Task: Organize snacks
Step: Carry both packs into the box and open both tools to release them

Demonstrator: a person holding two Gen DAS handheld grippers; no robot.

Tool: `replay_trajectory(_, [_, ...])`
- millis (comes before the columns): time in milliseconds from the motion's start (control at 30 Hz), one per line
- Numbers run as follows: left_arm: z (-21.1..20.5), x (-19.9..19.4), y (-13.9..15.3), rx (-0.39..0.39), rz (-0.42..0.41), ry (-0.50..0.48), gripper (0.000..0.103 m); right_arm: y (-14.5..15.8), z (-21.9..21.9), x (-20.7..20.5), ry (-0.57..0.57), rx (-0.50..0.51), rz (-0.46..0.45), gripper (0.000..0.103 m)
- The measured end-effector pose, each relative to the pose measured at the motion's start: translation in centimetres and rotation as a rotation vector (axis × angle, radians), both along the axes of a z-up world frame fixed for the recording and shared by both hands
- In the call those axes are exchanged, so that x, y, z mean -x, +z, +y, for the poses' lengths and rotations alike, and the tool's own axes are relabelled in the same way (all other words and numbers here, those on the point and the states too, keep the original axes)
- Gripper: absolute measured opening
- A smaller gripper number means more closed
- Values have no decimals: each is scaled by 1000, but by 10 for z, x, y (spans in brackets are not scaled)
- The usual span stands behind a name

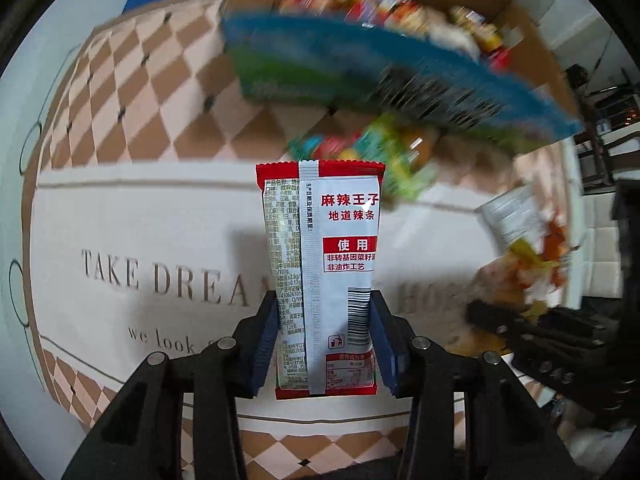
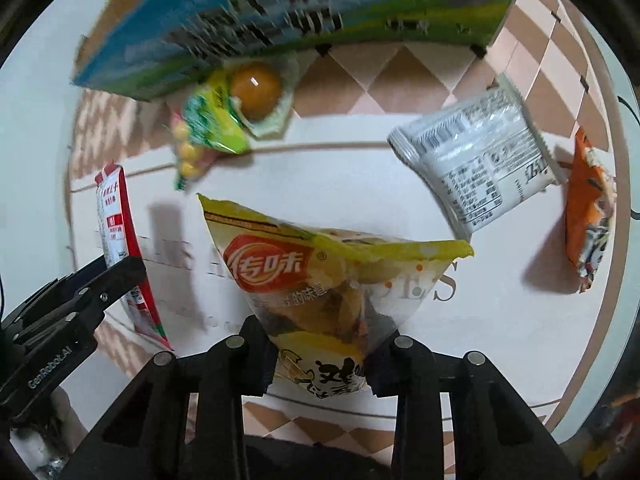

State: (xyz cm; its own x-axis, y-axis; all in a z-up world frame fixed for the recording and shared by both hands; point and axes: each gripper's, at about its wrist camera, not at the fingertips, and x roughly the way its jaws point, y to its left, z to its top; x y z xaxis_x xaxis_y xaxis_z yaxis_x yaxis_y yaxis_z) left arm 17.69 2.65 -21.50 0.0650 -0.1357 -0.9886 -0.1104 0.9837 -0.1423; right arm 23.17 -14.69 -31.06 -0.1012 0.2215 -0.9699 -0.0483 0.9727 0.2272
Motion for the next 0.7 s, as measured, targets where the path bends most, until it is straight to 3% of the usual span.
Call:
replay_trajectory(167, [2,-33,50,49,-95,-13,41,49,-4,-21,11,-51,-66,36])
replay_trajectory(233, [-3,-49,54,62,-127,-25,41,79,-6,-36,14,-74,-112,36])
replay_trajectory(400, [0,-95,94,60,-194,-73,41,148,-14,-76,18,-103,-233,36])
replay_trajectory(567, [-1,-142,98,42,-204,-85,41,183,-23,-123,12,-87,-276,36])
replay_trajectory(700, [6,-178,84,44,-155,-81,41,184,-25,-155,16,-61,-281,36])
